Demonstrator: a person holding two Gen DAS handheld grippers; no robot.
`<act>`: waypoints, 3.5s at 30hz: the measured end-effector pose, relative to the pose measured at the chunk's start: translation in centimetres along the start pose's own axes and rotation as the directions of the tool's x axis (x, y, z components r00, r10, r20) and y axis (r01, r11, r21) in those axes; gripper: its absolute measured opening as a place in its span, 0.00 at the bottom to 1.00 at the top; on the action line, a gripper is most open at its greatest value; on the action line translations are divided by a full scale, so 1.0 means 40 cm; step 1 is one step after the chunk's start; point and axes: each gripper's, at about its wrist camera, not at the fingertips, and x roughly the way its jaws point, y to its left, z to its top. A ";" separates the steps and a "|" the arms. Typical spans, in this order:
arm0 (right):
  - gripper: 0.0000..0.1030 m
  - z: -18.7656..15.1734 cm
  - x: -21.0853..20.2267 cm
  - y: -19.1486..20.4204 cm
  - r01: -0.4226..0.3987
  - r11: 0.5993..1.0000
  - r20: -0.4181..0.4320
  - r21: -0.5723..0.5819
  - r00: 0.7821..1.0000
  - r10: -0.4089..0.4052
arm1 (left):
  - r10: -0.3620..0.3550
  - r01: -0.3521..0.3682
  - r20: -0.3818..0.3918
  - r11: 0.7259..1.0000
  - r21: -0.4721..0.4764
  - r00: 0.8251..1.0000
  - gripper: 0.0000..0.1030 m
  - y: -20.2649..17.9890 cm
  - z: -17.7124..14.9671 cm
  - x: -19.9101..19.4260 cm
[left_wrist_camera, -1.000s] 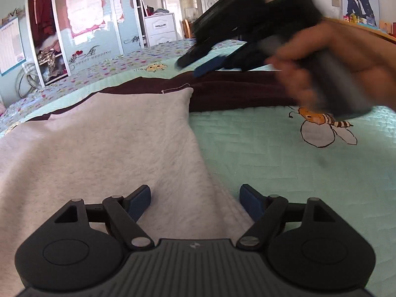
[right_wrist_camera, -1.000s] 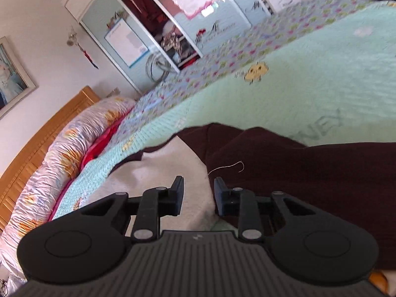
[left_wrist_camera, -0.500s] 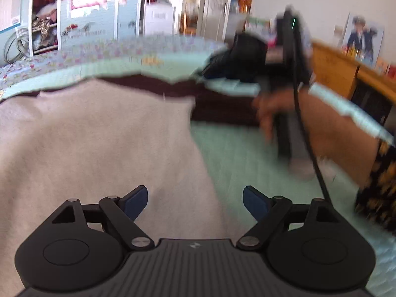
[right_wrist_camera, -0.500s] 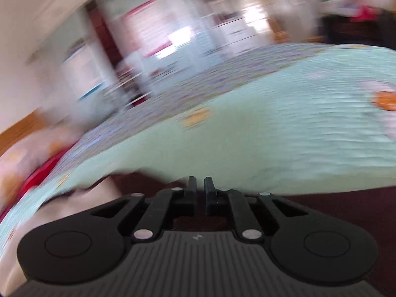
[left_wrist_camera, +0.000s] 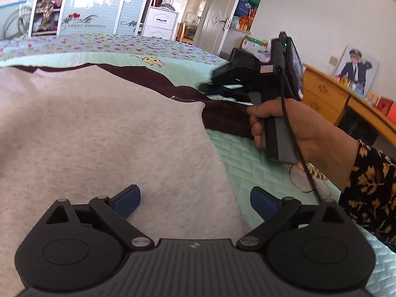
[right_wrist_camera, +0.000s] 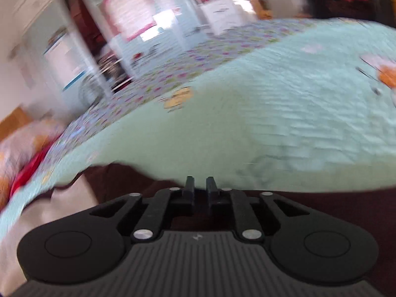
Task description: Fold clothes
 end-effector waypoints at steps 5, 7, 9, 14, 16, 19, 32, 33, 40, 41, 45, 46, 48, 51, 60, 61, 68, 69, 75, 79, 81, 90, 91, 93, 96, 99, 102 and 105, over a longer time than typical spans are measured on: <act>0.25 0.021 0.105 0.095 -0.201 0.973 -0.206 -0.111 0.963 0.175 | 0.007 -0.007 -0.003 1.000 0.029 1.000 0.96 -0.028 -0.012 -0.011; 0.05 0.031 0.149 0.102 -0.177 0.974 -0.232 -0.142 0.962 0.142 | -0.001 0.001 -0.001 1.000 0.023 1.000 0.96 -0.025 -0.014 -0.017; 0.02 0.062 0.163 0.081 -0.044 0.994 -0.166 -0.098 0.986 0.027 | -0.017 0.017 0.003 1.000 0.005 1.000 0.96 -0.015 -0.014 -0.019; 0.11 0.075 0.087 0.099 0.014 0.996 -0.011 -0.089 1.000 -0.015 | -0.032 0.032 0.008 0.999 -0.010 0.999 0.96 -0.008 -0.017 -0.024; 0.12 0.058 0.090 0.122 -0.134 0.986 -0.080 -0.099 0.989 0.127 | -0.035 0.035 0.008 0.999 -0.010 0.999 0.96 -0.004 -0.018 -0.025; 0.22 0.033 0.126 0.147 -0.072 0.982 -0.162 -0.172 0.986 0.043 | -0.045 0.046 0.009 0.999 -0.019 0.999 0.96 0.000 -0.017 -0.032; 0.62 -0.027 -0.021 0.161 -0.091 0.996 -0.202 -0.011 0.976 0.087 | -0.084 0.084 0.016 0.995 -0.055 0.996 0.98 0.015 -0.015 -0.035; 0.61 -0.030 -0.008 0.167 -0.085 0.996 -0.213 -0.014 0.974 0.080 | -0.085 0.086 0.016 0.995 -0.057 0.996 0.98 0.015 -0.015 -0.035; 0.25 -0.039 0.031 0.191 -0.030 0.997 -0.209 -0.072 0.978 0.015 | -0.097 0.098 0.020 0.993 -0.068 0.995 0.99 0.018 -0.014 -0.036; 0.14 -0.039 0.029 0.184 -0.041 0.997 -0.210 -0.063 0.977 0.027 | -0.099 0.100 0.020 0.993 -0.070 0.995 0.99 0.018 -0.014 -0.036; 0.04 -0.037 -0.011 0.161 -0.137 0.991 -0.130 0.008 0.982 0.137 | -0.104 0.105 0.021 0.992 -0.075 0.994 0.99 0.021 -0.015 -0.034; 0.04 -0.035 -0.027 0.158 -0.169 0.985 -0.094 0.023 0.981 0.170 | -0.104 0.106 0.022 0.992 -0.076 0.994 0.99 0.021 -0.015 -0.034; 0.04 -0.030 -0.054 0.162 -0.187 0.982 -0.041 0.011 0.982 0.187 | -0.105 0.106 0.022 0.991 -0.075 0.994 1.00 0.024 -0.016 -0.034; 0.04 -0.025 -0.064 0.168 -0.190 0.982 -0.037 -0.010 0.981 0.189 | -0.105 0.107 0.022 0.991 -0.075 0.994 1.00 0.024 -0.016 -0.034; 0.11 -0.041 -0.002 0.175 -0.111 0.994 -0.157 -0.017 0.982 0.107 | -0.115 0.116 0.023 0.990 -0.085 0.993 1.00 0.029 -0.014 -0.039; 0.11 -0.047 0.000 0.178 -0.107 0.994 -0.154 -0.030 0.983 0.102 | -0.116 0.118 0.024 0.989 -0.087 0.993 1.00 0.029 -0.014 -0.039; 0.04 -0.059 -0.047 0.193 -0.019 0.983 -0.084 -0.180 0.996 0.004 | -0.115 0.117 0.024 0.989 -0.088 0.993 1.00 0.028 -0.011 -0.036; 0.04 -0.058 -0.058 0.196 -0.011 0.980 -0.075 -0.200 0.997 -0.004 | -0.114 0.116 0.024 0.989 -0.087 0.993 1.00 0.028 -0.011 -0.035; 0.43 -0.090 -0.064 0.274 0.004 0.903 -0.070 -0.430 0.997 -0.038 | -0.053 0.053 0.015 0.998 -0.032 0.999 1.00 -0.004 -0.014 -0.036; 0.32 -0.114 -0.018 0.286 0.048 0.867 -0.074 -0.496 0.992 -0.097 | -0.014 0.014 0.010 1.000 0.008 1.000 1.00 -0.021 -0.017 -0.036; 0.14 -0.112 -0.012 0.267 0.053 0.886 -0.068 -0.461 0.993 -0.095 | -0.021 0.021 0.010 1.000 -0.004 1.000 1.00 -0.013 -0.017 -0.037; 0.04 -0.085 -0.065 0.199 0.150 0.933 0.034 -0.326 0.988 -0.147 | -0.027 0.027 0.009 1.000 -0.012 1.000 1.00 -0.008 -0.018 -0.039; 0.04 -0.083 -0.068 0.198 0.149 0.937 0.032 -0.317 0.989 -0.146 | -0.026 0.027 0.009 1.000 -0.011 1.000 1.00 -0.008 -0.019 -0.038; 0.07 -0.075 -0.068 0.191 0.071 0.965 0.002 -0.253 0.997 -0.073 | -0.028 0.028 0.009 1.000 -0.013 1.000 1.00 -0.007 -0.018 -0.038; 0.24 -0.077 -0.039 0.208 0.003 0.964 -0.051 -0.265 0.999 -0.018 | -0.031 0.031 0.009 0.999 -0.016 0.999 1.00 -0.006 -0.018 -0.038; 0.04 -0.092 -0.007 0.224 0.036 0.944 -0.063 -0.328 0.996 -0.060 | -0.035 0.035 0.009 0.999 -0.019 0.999 1.00 -0.004 -0.018 -0.040; 0.04 -0.091 -0.014 0.197 0.159 0.928 0.000 -0.337 0.986 -0.169 | -0.038 0.038 0.009 0.999 -0.021 0.999 1.00 -0.002 -0.017 -0.040; 0.04 -0.079 -0.061 0.153 0.315 0.896 0.104 -0.312 0.949 -0.297 | -0.040 0.040 0.008 0.999 -0.023 0.999 1.00 0.000 -0.016 -0.040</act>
